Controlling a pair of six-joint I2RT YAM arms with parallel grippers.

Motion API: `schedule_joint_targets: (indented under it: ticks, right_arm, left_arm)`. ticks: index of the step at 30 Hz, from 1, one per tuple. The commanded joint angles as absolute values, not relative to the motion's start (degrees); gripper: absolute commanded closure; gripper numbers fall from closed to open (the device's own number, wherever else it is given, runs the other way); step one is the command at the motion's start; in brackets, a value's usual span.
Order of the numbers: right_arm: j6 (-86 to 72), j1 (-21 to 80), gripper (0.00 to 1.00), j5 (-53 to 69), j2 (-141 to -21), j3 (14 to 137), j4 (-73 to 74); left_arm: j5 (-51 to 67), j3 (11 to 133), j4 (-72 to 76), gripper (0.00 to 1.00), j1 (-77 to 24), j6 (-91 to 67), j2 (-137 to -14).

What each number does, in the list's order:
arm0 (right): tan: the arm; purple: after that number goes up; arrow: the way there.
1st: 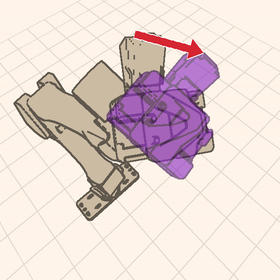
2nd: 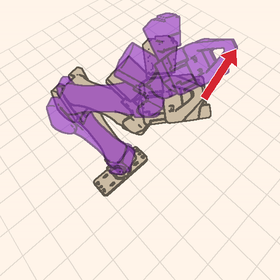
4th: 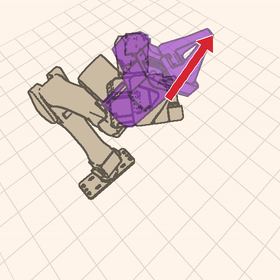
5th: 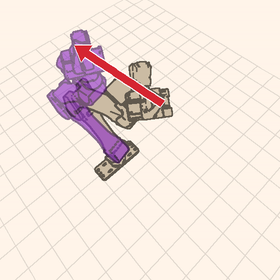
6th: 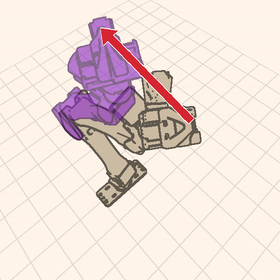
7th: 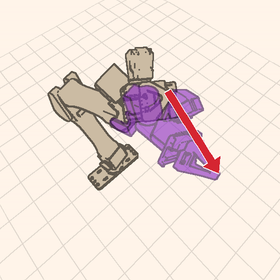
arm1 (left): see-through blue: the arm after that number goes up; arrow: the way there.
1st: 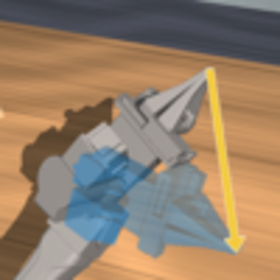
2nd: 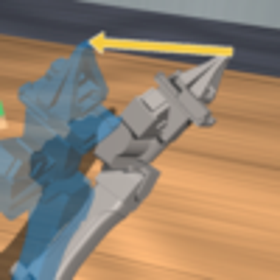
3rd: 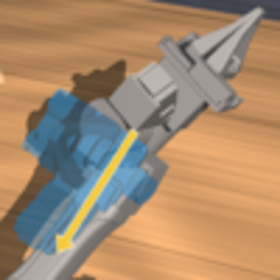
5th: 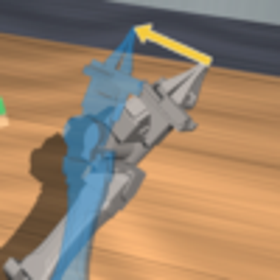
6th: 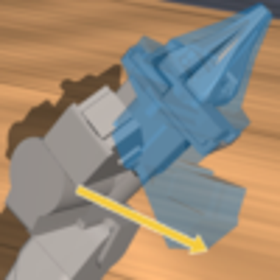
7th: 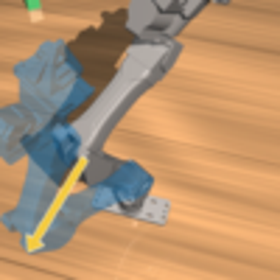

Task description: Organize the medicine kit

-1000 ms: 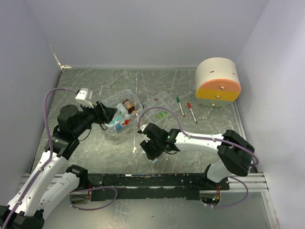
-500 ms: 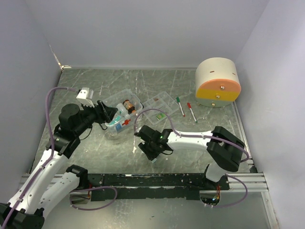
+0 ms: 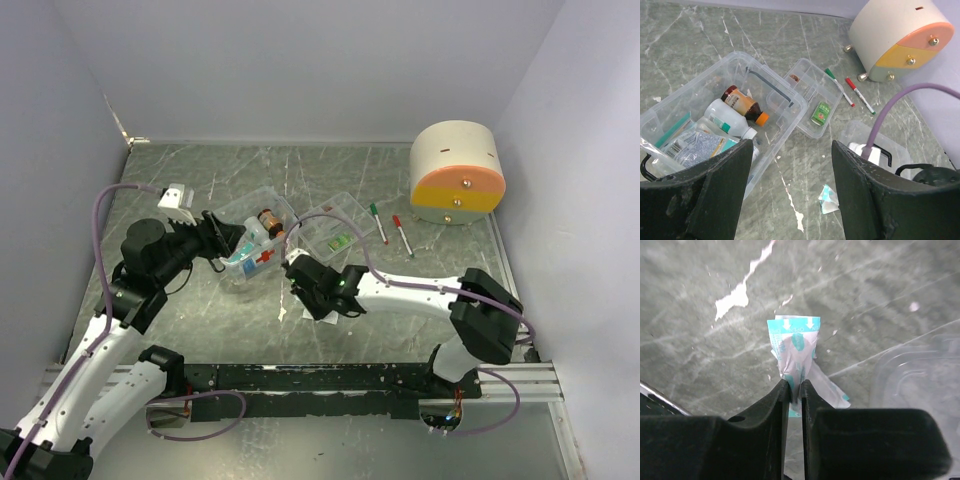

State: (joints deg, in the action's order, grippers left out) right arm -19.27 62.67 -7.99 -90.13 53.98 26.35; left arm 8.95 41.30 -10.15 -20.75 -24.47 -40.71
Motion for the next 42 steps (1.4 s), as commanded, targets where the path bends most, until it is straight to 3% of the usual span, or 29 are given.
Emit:
schedule_joint_targets:
  ticks: [1,18,32,42]
  right_arm:
    - [-19.7,61.3,0.87,-14.0,-87.1,56.4,23.9]
    - [-6.1,34.3,0.88,-13.1,-96.1,72.2,19.7]
    - [8.8,28.5,0.88,-17.3,-109.0,79.1,16.0]
    - [8.9,23.2,0.88,-6.8,-111.1,79.2,16.1]
  left_arm:
    - [7.4,41.5,-9.4,0.25,-20.8,-24.3,-39.8]
    - [5.3,42.4,-12.8,0.25,-20.7,-23.7,-39.7]
    - [6.0,42.2,-13.0,0.25,-20.8,-23.8,-40.6]
    - [6.2,42.2,-12.3,0.25,-20.8,-24.1,-41.4]
